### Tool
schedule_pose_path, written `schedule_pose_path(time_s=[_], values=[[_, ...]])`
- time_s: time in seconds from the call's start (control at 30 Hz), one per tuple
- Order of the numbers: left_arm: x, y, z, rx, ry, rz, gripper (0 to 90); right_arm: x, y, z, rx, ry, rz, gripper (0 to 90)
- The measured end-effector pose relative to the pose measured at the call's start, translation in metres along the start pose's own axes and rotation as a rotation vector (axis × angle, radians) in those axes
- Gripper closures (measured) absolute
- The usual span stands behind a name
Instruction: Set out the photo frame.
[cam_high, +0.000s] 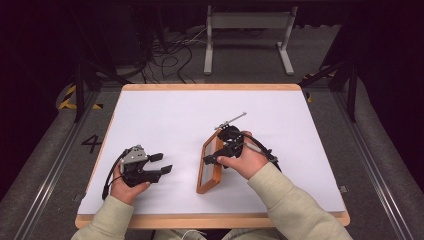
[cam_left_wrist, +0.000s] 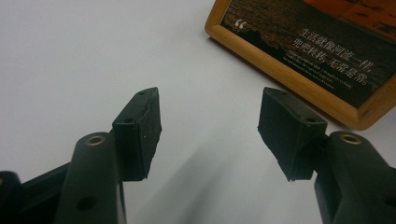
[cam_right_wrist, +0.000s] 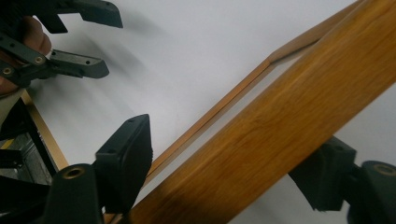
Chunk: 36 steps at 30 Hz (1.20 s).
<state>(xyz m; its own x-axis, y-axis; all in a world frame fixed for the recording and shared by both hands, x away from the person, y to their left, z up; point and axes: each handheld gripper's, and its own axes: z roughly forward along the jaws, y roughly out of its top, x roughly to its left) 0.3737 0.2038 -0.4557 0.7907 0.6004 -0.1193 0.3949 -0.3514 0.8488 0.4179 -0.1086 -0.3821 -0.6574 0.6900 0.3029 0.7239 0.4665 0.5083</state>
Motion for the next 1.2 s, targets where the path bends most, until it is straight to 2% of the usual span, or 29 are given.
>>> schedule_pose_path(time_s=[0.13, 0.2, 0.3, 0.4, 0.5, 0.67, 0.73, 0.8, 0.93, 1.07, 1.13, 1.2], values=[[0.000, 0.000, 0.000, -0.001, 0.000, 0.000, 39.4, 0.001, 0.000, 0.003, 0.022, -0.001, 0.021, 33.7], [0.000, 0.000, 0.000, 0.000, 0.001, 0.001, 39.4, 0.002, 0.001, 0.001, 0.035, -0.007, 0.029, 42.5], [0.000, 0.000, 0.000, -0.001, 0.000, 0.001, 39.4, 0.003, 0.004, -0.006, 0.050, 0.005, 0.023, 63.7], [0.000, 0.000, 0.000, -0.003, 0.001, 0.001, 39.4, 0.005, 0.006, -0.010, 0.077, 0.015, -0.005, 69.5], [0.000, 0.000, 0.000, -0.001, 0.001, 0.000, 39.4, 0.008, 0.008, -0.013, 0.103, 0.033, -0.088, 69.9], [0.001, 0.000, 0.000, -0.002, -0.001, 0.003, 39.4, 0.012, 0.014, -0.020, 0.172, 0.056, -0.364, 70.1], [0.002, 0.000, 0.000, -0.005, 0.002, 0.002, 39.4, 0.011, 0.017, -0.021, 0.221, 0.091, -0.467, 70.1], [0.001, 0.000, 0.000, -0.002, -0.001, -0.002, 39.3, 0.007, 0.018, -0.022, 0.240, 0.125, -0.544, 70.2], [0.001, -0.001, 0.001, 0.000, 0.001, -0.006, 39.1, -0.003, 0.022, -0.022, 0.270, 0.195, -0.672, 70.1], [0.002, -0.001, 0.001, -0.001, 0.001, -0.003, 39.1, -0.009, 0.026, -0.021, 0.276, 0.260, -0.780, 70.0], [0.002, -0.001, 0.001, 0.001, 0.001, -0.003, 39.0, -0.012, 0.027, -0.020, 0.269, 0.282, -0.813, 69.9], [0.002, -0.001, 0.001, 0.002, 0.000, 0.002, 39.0, -0.013, 0.028, -0.020, 0.265, 0.289, -0.821, 69.7]])
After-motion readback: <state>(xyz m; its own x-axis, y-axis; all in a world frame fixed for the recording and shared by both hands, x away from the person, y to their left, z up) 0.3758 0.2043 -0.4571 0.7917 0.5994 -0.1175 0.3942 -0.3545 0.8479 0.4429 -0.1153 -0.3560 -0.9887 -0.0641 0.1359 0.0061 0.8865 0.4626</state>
